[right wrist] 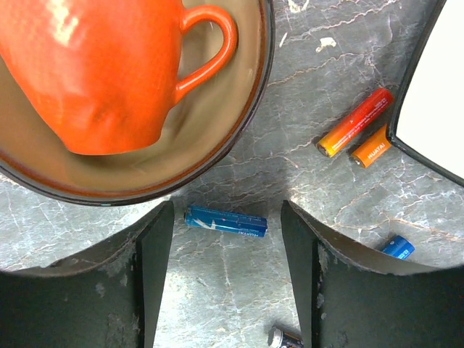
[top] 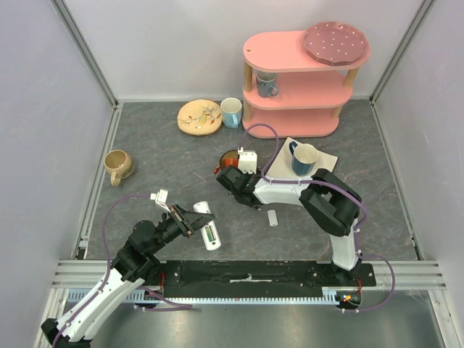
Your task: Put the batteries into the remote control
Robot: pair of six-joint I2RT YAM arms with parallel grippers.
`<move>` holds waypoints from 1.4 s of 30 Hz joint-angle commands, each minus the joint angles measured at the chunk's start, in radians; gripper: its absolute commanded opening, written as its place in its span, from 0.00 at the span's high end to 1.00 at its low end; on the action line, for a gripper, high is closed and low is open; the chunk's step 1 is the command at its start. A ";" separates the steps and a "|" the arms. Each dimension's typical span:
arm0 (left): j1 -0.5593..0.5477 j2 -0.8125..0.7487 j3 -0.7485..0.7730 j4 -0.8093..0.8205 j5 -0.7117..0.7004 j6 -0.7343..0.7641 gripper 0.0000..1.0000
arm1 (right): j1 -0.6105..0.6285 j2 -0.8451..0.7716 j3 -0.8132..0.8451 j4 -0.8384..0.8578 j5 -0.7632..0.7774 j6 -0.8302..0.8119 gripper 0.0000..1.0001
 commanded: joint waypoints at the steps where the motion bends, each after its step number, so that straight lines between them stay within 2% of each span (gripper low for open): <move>1: 0.004 -0.053 -0.053 0.037 -0.003 0.002 0.98 | -0.002 0.019 0.010 0.018 0.005 0.024 0.34; 10: 0.004 -0.055 -0.051 0.038 -0.001 0.002 0.98 | -0.001 0.016 -0.013 0.018 -0.011 0.043 0.44; 13: 0.004 -0.055 -0.053 0.038 -0.003 0.002 0.98 | 0.001 0.008 -0.025 0.018 -0.014 0.047 0.53; 16: 0.004 -0.055 -0.051 0.040 -0.001 0.003 0.98 | 0.001 -0.015 -0.046 0.018 -0.011 0.038 0.66; 17: 0.004 -0.053 -0.050 0.038 -0.003 0.006 0.98 | 0.003 -0.027 -0.052 0.018 -0.002 0.028 0.76; 21: 0.004 -0.053 -0.040 0.035 -0.006 0.014 0.98 | 0.012 -0.125 -0.098 0.018 0.028 -0.077 0.97; 22: 0.004 -0.052 -0.040 0.034 -0.007 0.015 0.98 | 0.018 -0.186 -0.108 0.018 0.026 -0.154 1.00; 25: 0.004 -0.053 -0.033 0.020 -0.012 0.023 0.98 | 0.019 -0.327 -0.155 0.049 -0.030 -0.341 1.00; 26: 0.004 -0.055 -0.033 0.017 -0.012 0.028 0.98 | 0.019 -0.363 -0.166 0.057 -0.070 -0.483 1.00; 28: 0.004 -0.055 -0.031 0.017 -0.017 0.031 0.98 | 0.019 -0.447 -0.192 0.072 -0.260 -0.665 1.00; 29: 0.004 -0.055 -0.033 0.017 -0.018 0.034 0.98 | 0.019 -0.469 -0.195 0.057 -0.329 -0.831 1.00; 31: 0.004 -0.055 -0.031 0.021 -0.021 0.034 0.98 | 0.021 -0.511 -0.181 -0.021 -0.500 -0.942 1.00; 33: 0.004 -0.053 -0.033 0.032 -0.024 0.034 0.98 | 0.021 -0.530 -0.178 -0.064 -0.554 -1.105 1.00; 37: 0.004 -0.053 -0.033 0.034 -0.010 0.035 0.98 | 0.021 -0.582 -0.255 -0.010 -0.658 -1.255 1.00; 40: 0.004 -0.061 -0.008 0.003 -0.006 0.052 0.98 | 0.029 -0.546 -0.272 0.006 -0.745 -1.371 1.00; 42: 0.004 -0.062 0.000 -0.009 -0.004 0.060 0.98 | 0.033 -0.521 -0.266 0.015 -0.752 -1.375 1.00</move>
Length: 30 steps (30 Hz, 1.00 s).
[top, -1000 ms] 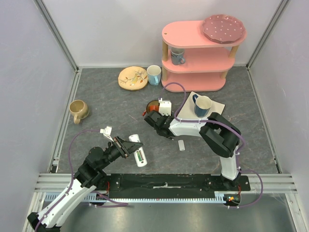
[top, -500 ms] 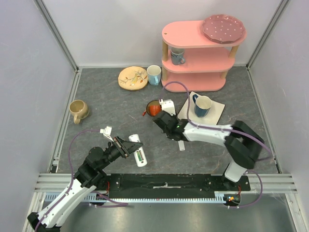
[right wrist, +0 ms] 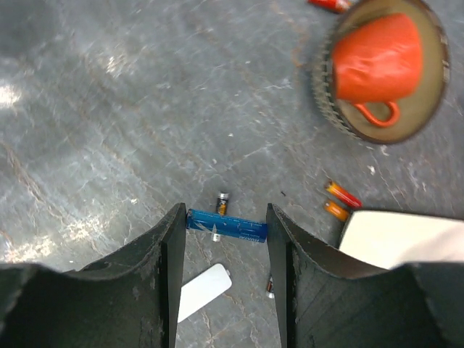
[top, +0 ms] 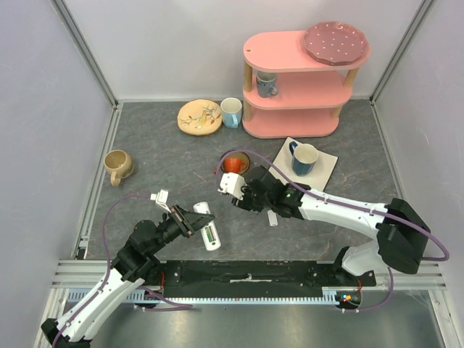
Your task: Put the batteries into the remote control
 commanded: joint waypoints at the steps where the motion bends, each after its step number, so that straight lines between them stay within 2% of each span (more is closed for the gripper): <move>1: 0.004 -0.064 0.003 -0.002 0.002 0.056 0.98 | 0.010 0.038 -0.007 0.056 -0.126 -0.185 1.00; 9: 0.004 -0.075 -0.010 -0.002 0.028 0.044 0.98 | 0.010 0.202 0.005 0.162 -0.210 -0.196 1.00; 15: 0.004 -0.079 0.015 -0.046 0.023 0.059 0.98 | 0.011 0.267 -0.003 0.259 -0.223 -0.166 1.00; 20: 0.004 -0.081 0.024 -0.071 0.019 0.072 0.98 | 0.008 0.301 0.010 0.259 -0.240 -0.168 1.00; 30: 0.004 -0.081 0.006 -0.062 0.011 0.058 0.98 | -0.004 0.318 -0.018 0.252 -0.229 -0.159 0.74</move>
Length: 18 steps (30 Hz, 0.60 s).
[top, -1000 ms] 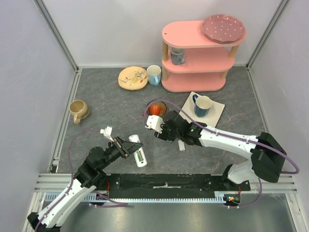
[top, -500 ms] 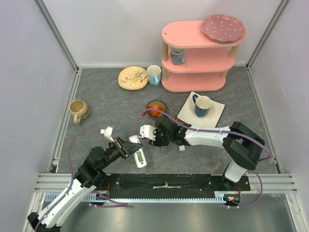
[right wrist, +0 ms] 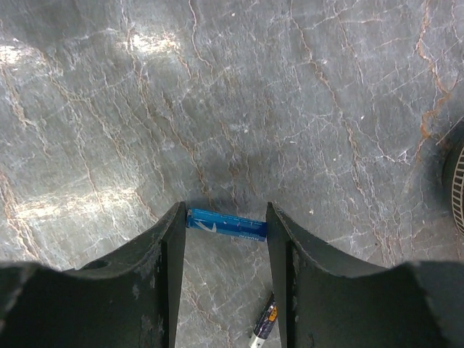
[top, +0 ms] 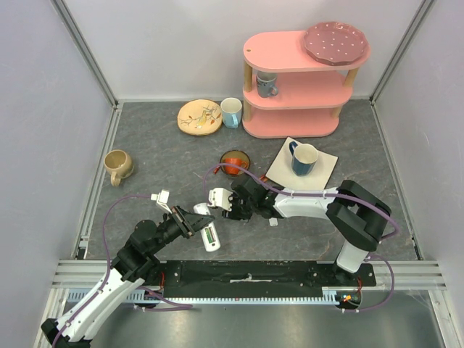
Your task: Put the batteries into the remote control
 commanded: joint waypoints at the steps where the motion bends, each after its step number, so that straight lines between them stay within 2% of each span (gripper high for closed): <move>1: 0.004 -0.080 0.003 -0.030 0.005 0.030 0.98 | -0.006 0.000 -0.005 0.041 0.002 0.009 0.72; 8: 0.004 -0.080 -0.003 -0.034 0.003 0.021 0.98 | -0.006 -0.049 -0.011 0.093 0.057 0.052 0.54; 14: 0.004 -0.080 -0.004 -0.031 0.003 0.024 0.98 | -0.006 -0.071 0.009 0.079 0.064 0.064 0.32; 18: 0.004 -0.080 -0.009 -0.028 0.003 0.022 0.98 | -0.004 -0.083 0.003 0.074 0.069 0.067 0.26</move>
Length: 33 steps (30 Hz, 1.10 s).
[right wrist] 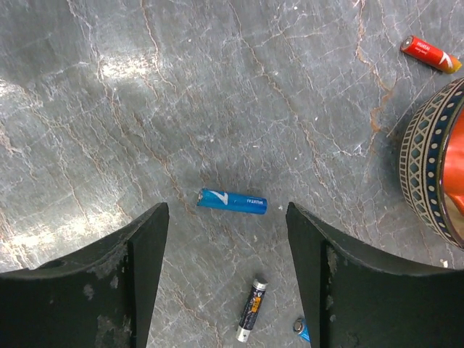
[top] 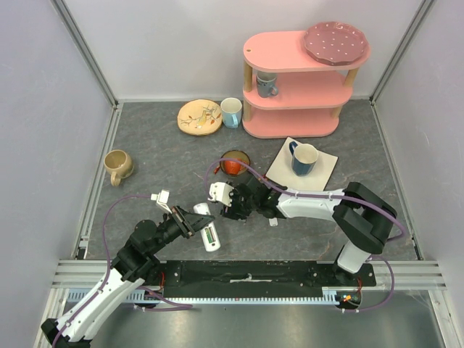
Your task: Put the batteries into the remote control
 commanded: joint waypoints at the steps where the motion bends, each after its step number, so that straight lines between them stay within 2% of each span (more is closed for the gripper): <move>1: 0.004 -0.080 -0.009 -0.028 0.005 0.023 0.98 | -0.002 -0.046 0.009 0.029 0.020 0.014 0.26; 4: 0.004 -0.080 -0.008 -0.026 0.005 0.023 0.98 | -0.002 -0.095 0.009 0.033 0.069 0.047 0.23; 6: 0.004 -0.080 -0.003 -0.031 0.000 0.027 0.98 | -0.002 -0.127 0.015 0.052 0.176 0.096 0.23; 9: 0.004 -0.080 0.005 -0.042 -0.007 0.032 0.98 | 0.000 -0.175 0.044 0.047 0.325 0.271 0.22; 10: 0.004 -0.080 0.005 -0.042 -0.009 0.032 0.98 | -0.002 -0.192 0.051 0.056 0.395 0.446 0.23; 11: 0.004 -0.080 0.003 -0.040 -0.012 0.032 0.98 | -0.003 -0.193 0.057 0.058 0.554 0.597 0.27; 12: 0.004 -0.080 0.002 -0.039 -0.015 0.031 0.98 | -0.008 -0.193 0.084 0.032 0.581 0.706 0.34; 13: 0.004 -0.079 0.000 -0.034 -0.017 0.029 0.98 | -0.015 -0.192 0.104 -0.036 0.538 0.806 0.47; 15: 0.004 -0.077 -0.002 -0.028 -0.017 0.024 0.98 | -0.031 -0.181 0.133 -0.060 0.421 0.866 0.50; 18: 0.004 -0.077 0.003 -0.029 -0.012 0.024 0.98 | -0.032 -0.181 0.088 0.041 0.255 0.954 0.34; 19: 0.004 -0.077 0.008 -0.033 -0.015 0.024 0.98 | -0.032 -0.186 0.072 0.082 0.263 0.993 0.20; 20: 0.004 -0.077 0.009 -0.042 -0.014 0.026 0.98 | -0.031 -0.178 0.074 0.063 0.275 1.074 0.15; 21: 0.004 -0.077 0.012 -0.046 -0.015 0.026 0.98 | -0.026 -0.148 0.115 0.022 0.346 1.109 0.14; 22: 0.004 -0.077 0.017 -0.049 -0.015 0.029 0.98 | -0.014 -0.129 0.141 -0.090 0.385 1.139 0.18; 23: 0.004 -0.079 0.017 -0.052 -0.017 0.029 0.98 | -0.011 -0.111 0.159 -0.127 0.413 1.196 0.23; 24: 0.004 -0.077 0.017 -0.053 -0.015 0.029 0.98 | -0.006 -0.083 0.176 -0.155 0.445 1.225 0.27; 25: 0.004 -0.077 0.017 -0.053 -0.017 0.029 0.98 | 0.000 -0.072 0.175 -0.184 0.488 1.254 0.37; 28: 0.004 -0.079 0.023 -0.063 -0.017 0.034 0.98 | 0.005 -0.035 0.167 -0.215 0.516 1.328 0.48; 33: 0.004 -0.079 0.034 -0.082 -0.021 0.043 0.98 | 0.012 0.041 0.210 -0.293 0.553 1.367 0.51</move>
